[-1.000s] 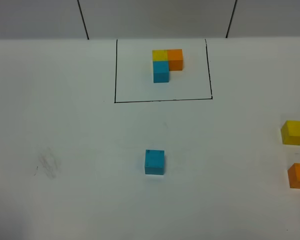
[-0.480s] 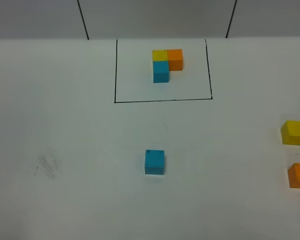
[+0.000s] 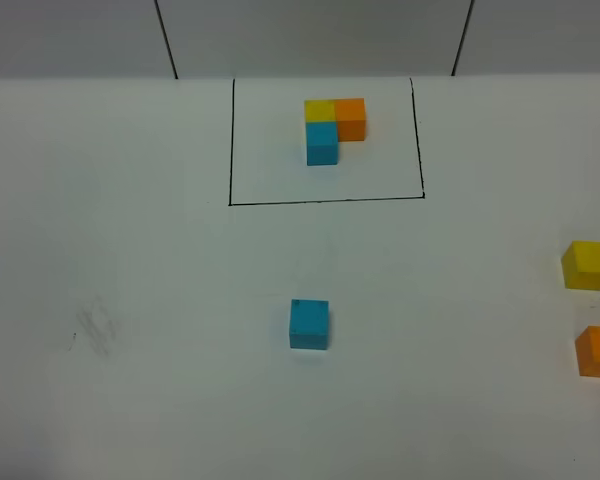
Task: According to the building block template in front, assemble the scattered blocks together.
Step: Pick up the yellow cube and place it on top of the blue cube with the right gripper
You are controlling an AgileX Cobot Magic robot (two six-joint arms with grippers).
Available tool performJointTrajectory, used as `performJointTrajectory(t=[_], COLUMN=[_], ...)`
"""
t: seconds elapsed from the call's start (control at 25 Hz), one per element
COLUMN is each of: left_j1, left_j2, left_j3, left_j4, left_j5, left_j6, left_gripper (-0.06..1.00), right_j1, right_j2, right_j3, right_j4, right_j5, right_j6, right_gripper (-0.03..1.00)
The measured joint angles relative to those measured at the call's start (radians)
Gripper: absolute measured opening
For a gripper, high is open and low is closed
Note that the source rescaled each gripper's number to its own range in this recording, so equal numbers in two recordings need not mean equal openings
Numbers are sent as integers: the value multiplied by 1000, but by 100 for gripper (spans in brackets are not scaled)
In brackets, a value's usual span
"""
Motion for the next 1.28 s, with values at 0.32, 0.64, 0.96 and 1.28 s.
performJointTrajectory(t=[0.32,0.64,0.96,1.28], left_j1=[0,0,0,0], left_j2=[0,0,0,0], left_j3=[25,26,26,26], left_j4=[0,0,0,0], left_j5=[5,4,3,3], left_j6=[5,5,5,5], left_gripper=[66,66,66,66], right_j1=[0,0,0,0], right_j2=[0,0,0,0], right_j3=[0,0,0,0], right_j4=[0,0,0,0], right_j5=[0,0,0,0], right_j6=[0,0,0,5], right_gripper=[71,71,71,71])
